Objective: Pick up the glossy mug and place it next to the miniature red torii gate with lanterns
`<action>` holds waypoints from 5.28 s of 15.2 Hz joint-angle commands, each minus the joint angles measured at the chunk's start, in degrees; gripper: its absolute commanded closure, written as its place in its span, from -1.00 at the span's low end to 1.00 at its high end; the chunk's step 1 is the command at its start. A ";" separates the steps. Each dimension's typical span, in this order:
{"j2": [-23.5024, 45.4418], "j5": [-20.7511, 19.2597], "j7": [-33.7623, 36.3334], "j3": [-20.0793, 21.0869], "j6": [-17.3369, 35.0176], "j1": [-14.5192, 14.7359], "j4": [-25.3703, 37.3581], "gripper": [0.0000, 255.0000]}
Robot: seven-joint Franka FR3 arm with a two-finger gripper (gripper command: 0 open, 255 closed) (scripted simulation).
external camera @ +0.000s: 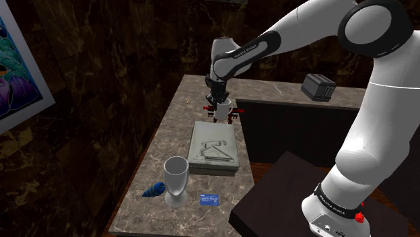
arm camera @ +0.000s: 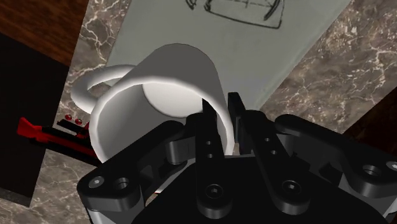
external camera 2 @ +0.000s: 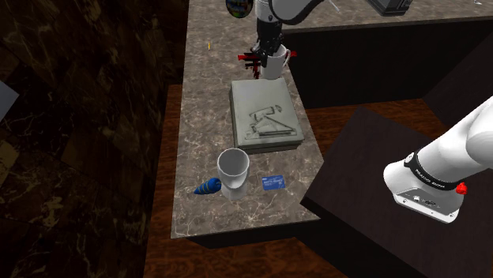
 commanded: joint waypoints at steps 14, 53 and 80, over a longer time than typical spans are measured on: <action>2.08 2.61 -20.57 -6.94 0.43 -12.07 3.04 1.00; 21.95 -0.67 -20.40 -9.97 21.40 -12.51 1.99 1.00; 17.88 -0.12 -20.69 -9.46 18.59 -12.70 0.72 -1.00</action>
